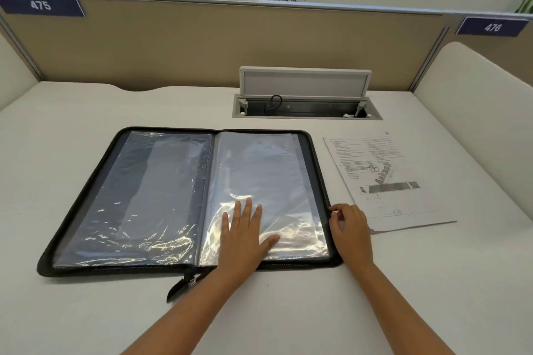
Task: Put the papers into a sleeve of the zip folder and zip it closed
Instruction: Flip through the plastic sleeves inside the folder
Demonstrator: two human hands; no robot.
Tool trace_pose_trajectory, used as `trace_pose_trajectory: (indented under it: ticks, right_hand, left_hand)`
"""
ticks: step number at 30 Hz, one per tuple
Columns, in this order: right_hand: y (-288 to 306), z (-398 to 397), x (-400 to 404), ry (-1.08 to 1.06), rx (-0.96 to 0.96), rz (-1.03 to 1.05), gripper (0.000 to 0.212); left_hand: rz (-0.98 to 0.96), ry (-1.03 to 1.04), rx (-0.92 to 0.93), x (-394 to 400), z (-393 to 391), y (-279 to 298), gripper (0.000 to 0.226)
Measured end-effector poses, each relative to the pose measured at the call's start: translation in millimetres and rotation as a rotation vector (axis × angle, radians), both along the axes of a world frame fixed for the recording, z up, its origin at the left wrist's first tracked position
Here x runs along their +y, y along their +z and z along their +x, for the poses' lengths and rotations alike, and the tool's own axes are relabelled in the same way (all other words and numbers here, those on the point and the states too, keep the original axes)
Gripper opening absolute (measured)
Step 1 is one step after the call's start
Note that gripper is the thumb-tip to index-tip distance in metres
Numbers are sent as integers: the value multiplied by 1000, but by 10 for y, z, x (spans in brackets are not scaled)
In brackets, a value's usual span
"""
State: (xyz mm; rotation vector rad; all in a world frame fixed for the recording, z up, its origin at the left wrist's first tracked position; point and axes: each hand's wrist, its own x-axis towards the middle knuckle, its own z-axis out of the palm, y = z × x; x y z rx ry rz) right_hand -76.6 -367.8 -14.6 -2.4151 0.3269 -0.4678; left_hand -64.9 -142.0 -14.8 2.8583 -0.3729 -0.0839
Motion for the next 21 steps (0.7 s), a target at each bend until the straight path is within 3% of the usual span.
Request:
trace_pose_trajectory:
  ticks: [2,4,8,12,16,21]
  right_hand:
    - [2,-2,5,0,0,-4,14]
    - [1,-2,3,-1,4,-4,13]
    - [18,-7,8,1,8,6,13]
    - [25,-8,7,0,10,13,13]
    - [7,-5,-1,-1,12,20,14]
    - [-2,7,-2,1,9,24,14]
  left_hand:
    - [-43,10,-7,17,0,-4,108]
    - [-210,44,-24,23,-13,34,93]
    - [-791,264,45,69,-57,191,46]
    - [-1249,431,107,278,-24,268,38]
    - [-1221,687,-160,536,-85,427,25]
    - [-1212,891,-237,944,-137,393,26]
